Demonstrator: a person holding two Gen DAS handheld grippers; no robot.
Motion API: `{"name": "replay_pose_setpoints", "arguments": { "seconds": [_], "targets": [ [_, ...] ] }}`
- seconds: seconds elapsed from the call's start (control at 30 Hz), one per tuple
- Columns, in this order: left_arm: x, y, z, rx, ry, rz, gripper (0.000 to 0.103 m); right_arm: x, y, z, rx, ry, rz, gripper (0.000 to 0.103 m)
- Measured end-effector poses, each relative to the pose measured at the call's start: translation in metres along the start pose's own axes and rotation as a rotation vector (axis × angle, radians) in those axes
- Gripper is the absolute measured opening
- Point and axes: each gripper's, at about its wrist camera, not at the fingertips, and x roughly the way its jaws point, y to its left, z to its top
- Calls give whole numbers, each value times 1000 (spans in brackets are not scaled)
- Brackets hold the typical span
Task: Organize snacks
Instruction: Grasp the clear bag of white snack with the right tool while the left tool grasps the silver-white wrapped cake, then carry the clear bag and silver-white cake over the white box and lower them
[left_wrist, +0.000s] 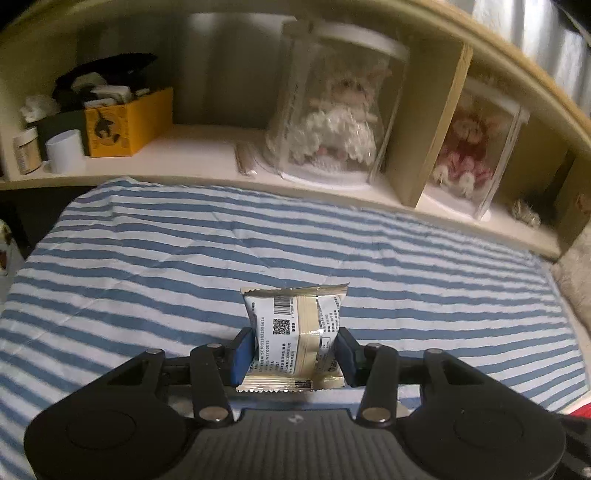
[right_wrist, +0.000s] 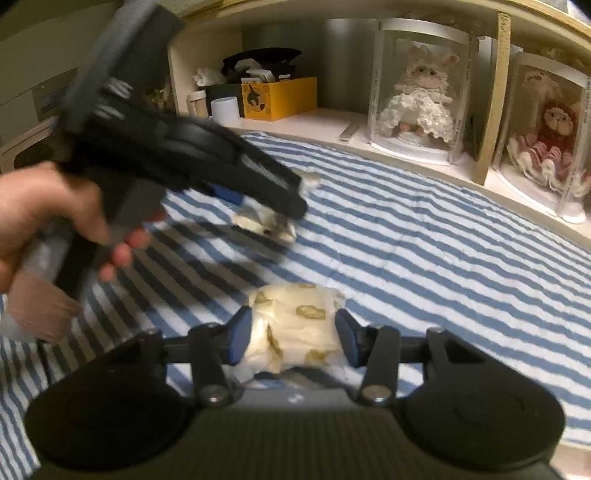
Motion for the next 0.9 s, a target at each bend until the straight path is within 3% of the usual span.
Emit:
{"name": "replay_pose_setpoints", "arguments": {
  "seconds": [0.2, 0.23, 0.27, 0.33, 0.6, 0.67, 0.8, 0.9],
  "targets": [
    [-46, 7, -23, -9, 7, -48, 49, -8, 14, -18, 21, 90, 83, 53],
    [-52, 7, -28, -9, 9, -52, 49, -10, 18, -20, 10, 97, 91, 60],
    [-57, 8, -33, -9, 13, -56, 49, -10, 20, -20, 1, 103, 89, 72],
    [-68, 10, -42, -14, 20, -61, 49, -8, 24, -20, -7, 104, 48, 79],
    [-99, 25, -66, -45, 15, -67, 49, 28, 11, -7, 145, 191, -14, 79],
    [-101, 29, -70, -50, 24, -64, 49, 37, 12, -6, 164, 211, -12, 75],
    [-110, 31, -76, -48, 31, -56, 49, 38, 24, -10, 158, 189, -36, 52],
    [-119, 31, -81, -32, 33, -47, 49, 23, 30, -14, 169, 155, -38, 48]
  ]
}}
